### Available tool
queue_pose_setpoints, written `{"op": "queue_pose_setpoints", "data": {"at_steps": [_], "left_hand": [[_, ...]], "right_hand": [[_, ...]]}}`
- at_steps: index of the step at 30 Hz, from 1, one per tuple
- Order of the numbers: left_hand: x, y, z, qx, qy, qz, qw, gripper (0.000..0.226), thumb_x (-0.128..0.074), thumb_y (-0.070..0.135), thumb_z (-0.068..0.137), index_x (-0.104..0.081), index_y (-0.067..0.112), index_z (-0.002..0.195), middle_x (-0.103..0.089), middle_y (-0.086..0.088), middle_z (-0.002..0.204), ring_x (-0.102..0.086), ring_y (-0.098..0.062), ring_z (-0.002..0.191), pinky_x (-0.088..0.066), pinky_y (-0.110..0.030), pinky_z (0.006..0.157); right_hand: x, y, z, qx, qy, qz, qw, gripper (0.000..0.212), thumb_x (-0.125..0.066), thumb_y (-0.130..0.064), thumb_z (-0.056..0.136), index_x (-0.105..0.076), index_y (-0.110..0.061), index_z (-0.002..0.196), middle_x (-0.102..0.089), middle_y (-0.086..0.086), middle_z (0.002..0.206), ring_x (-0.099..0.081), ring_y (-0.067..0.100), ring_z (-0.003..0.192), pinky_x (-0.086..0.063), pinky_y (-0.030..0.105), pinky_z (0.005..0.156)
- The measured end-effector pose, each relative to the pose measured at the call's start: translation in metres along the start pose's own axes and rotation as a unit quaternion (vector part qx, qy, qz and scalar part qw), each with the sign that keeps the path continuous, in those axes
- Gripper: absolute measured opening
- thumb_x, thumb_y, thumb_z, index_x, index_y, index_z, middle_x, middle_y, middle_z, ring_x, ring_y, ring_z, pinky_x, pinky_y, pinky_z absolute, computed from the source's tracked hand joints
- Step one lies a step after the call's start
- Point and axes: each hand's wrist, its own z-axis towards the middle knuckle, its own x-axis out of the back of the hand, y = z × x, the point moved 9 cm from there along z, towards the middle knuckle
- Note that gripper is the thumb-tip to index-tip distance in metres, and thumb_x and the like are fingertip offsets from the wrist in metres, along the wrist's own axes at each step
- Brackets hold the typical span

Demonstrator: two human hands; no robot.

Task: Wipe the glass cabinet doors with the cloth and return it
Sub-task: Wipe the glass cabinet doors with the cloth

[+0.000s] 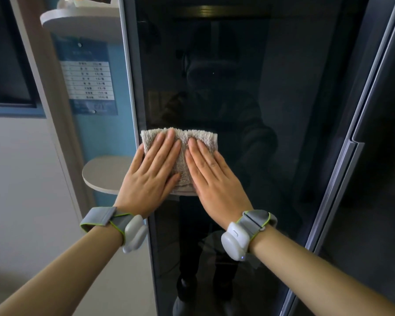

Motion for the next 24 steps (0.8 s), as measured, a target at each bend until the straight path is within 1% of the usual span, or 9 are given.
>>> {"op": "queue_pose_setpoints", "data": {"at_steps": [3,4,6,8,11,13,18,21,24], "left_hand": [[-0.004,0.006,-0.010,-0.004,-0.012,0.004,1.000,0.059,-0.028,0.039,0.096,-0.009,0.010,0.144,0.001,-0.001,0.155,0.009,-0.012,0.144,-0.003,-0.034,0.117],[-0.004,0.007,-0.010,-0.003,-0.012,0.003,1.000,0.058,-0.026,0.039,0.097,-0.009,0.010,0.144,0.000,-0.001,0.156,0.010,-0.012,0.144,-0.002,-0.034,0.117],[-0.004,0.009,-0.008,-0.001,-0.010,-0.001,1.000,0.058,-0.026,0.039,0.096,-0.010,0.010,0.144,-0.014,-0.005,0.151,0.009,-0.012,0.144,-0.002,-0.033,0.117],[-0.004,0.009,-0.007,0.007,-0.010,-0.006,1.000,0.059,-0.027,0.039,0.096,-0.011,0.010,0.144,-0.021,-0.006,0.148,0.009,-0.012,0.144,-0.001,-0.032,0.117],[-0.004,0.019,-0.004,0.000,0.000,-0.011,1.000,0.058,-0.029,0.038,0.096,-0.012,0.009,0.144,-0.022,-0.007,0.148,0.007,-0.012,0.144,-0.005,-0.033,0.117],[-0.004,0.030,0.003,-0.010,0.007,-0.013,1.000,0.058,-0.031,0.037,0.096,-0.014,0.010,0.144,-0.022,-0.006,0.148,0.006,-0.012,0.144,-0.008,-0.035,0.116],[-0.010,0.059,0.018,-0.031,0.009,-0.015,0.999,0.059,-0.033,0.036,0.095,-0.013,0.010,0.144,-0.019,-0.007,0.149,0.007,-0.014,0.144,-0.006,-0.036,0.117],[-0.013,0.088,0.034,-0.049,0.018,-0.015,0.999,0.058,-0.032,0.035,0.096,-0.012,0.011,0.145,-0.017,-0.006,0.150,0.005,-0.015,0.144,-0.009,-0.038,0.116],[-0.016,0.109,0.046,-0.064,0.026,-0.019,0.997,0.058,-0.034,0.034,0.096,-0.015,0.010,0.145,-0.017,-0.006,0.151,0.002,-0.017,0.145,-0.008,-0.039,0.116]], "right_hand": [[-0.005,-0.005,-0.012,0.015,-0.010,-0.002,1.000,0.059,-0.048,-0.021,0.090,-0.026,-0.005,0.142,-0.032,0.003,0.150,-0.031,0.020,0.139,-0.026,0.035,0.113],[-0.006,-0.004,-0.012,0.016,-0.009,-0.004,1.000,0.058,-0.047,-0.021,0.090,-0.025,-0.005,0.142,-0.032,0.003,0.150,-0.031,0.020,0.139,-0.026,0.035,0.113],[-0.004,0.001,-0.014,0.014,-0.005,-0.006,1.000,0.056,-0.044,-0.021,0.091,-0.026,-0.006,0.142,-0.035,0.003,0.150,-0.032,0.019,0.138,-0.027,0.035,0.113],[-0.004,0.003,-0.015,0.016,-0.006,-0.001,1.000,0.055,-0.042,-0.020,0.092,-0.026,-0.007,0.142,-0.035,0.003,0.150,-0.033,0.019,0.138,-0.028,0.035,0.112],[-0.003,0.013,-0.021,0.016,-0.005,0.001,1.000,0.052,-0.037,-0.017,0.092,-0.027,-0.007,0.142,-0.036,0.003,0.149,-0.033,0.019,0.138,-0.029,0.036,0.112],[-0.003,0.023,-0.028,0.013,-0.011,-0.005,1.000,0.053,-0.037,-0.017,0.091,-0.027,-0.007,0.142,-0.035,0.004,0.150,-0.033,0.019,0.138,-0.029,0.036,0.112],[-0.001,0.051,-0.044,0.003,-0.006,-0.034,0.999,0.060,-0.048,-0.020,0.090,-0.024,-0.006,0.142,-0.022,0.004,0.150,-0.025,0.019,0.138,-0.027,0.040,0.112],[0.002,0.080,-0.059,-0.013,-0.012,-0.062,0.998,0.065,-0.055,-0.023,0.088,-0.023,-0.006,0.142,-0.021,0.004,0.149,-0.025,0.020,0.138,-0.027,0.041,0.111],[0.002,0.100,-0.072,-0.019,-0.027,-0.084,0.996,0.068,-0.055,-0.023,0.088,-0.019,-0.005,0.143,-0.020,0.007,0.150,-0.024,0.021,0.138,-0.026,0.043,0.111]]}}
